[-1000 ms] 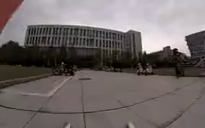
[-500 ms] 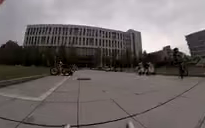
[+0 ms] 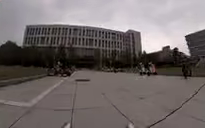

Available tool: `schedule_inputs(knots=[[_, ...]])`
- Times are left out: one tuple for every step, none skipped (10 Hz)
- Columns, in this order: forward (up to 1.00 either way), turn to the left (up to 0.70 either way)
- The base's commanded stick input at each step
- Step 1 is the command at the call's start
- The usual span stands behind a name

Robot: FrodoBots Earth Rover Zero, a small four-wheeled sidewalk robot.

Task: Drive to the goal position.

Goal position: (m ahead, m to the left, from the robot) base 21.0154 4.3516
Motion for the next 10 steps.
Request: schedule_inputs(knots=[[0.70,0.00],[0.70,0.00],[0.70,0.00],[0.70,0.00],[0.70,0.00],[0.70,0.00],[0.70,0.00],[0.70,0.00],[0.70,0.00],[0.70,0.00]])
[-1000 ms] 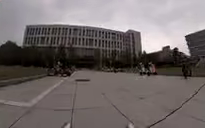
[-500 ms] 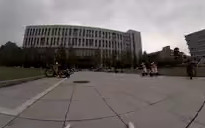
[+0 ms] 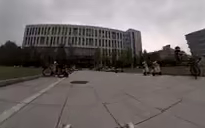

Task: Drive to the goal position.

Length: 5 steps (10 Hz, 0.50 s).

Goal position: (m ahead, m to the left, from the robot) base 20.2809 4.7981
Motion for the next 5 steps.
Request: schedule_inputs(knots=[[0.70,0.00],[0.70,0.00],[0.70,0.00],[0.70,0.00],[0.70,0.00]])
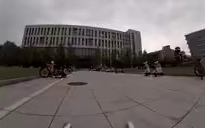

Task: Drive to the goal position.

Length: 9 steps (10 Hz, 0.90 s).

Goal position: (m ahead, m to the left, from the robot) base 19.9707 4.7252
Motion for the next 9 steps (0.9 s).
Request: schedule_inputs(knots=[[0.70,0.00],[0.70,0.00],[0.70,0.00],[0.70,0.00],[0.70,0.00],[0.70,0.00],[0.70,0.00],[0.70,0.00],[0.70,0.00]])
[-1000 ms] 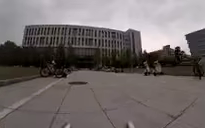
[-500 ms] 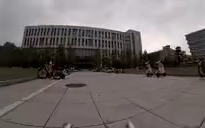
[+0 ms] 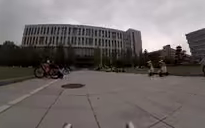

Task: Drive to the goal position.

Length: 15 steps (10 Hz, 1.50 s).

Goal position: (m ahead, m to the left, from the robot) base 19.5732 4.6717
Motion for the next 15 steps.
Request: schedule_inputs(knots=[[0.70,0.00],[0.70,0.00],[0.70,0.00],[0.70,0.00],[0.70,0.00],[0.70,0.00],[0.70,0.00],[0.70,0.00],[0.70,0.00],[0.70,0.00],[0.70,0.00],[0.70,0.00],[0.70,0.00],[0.70,0.00],[0.70,0.00]])
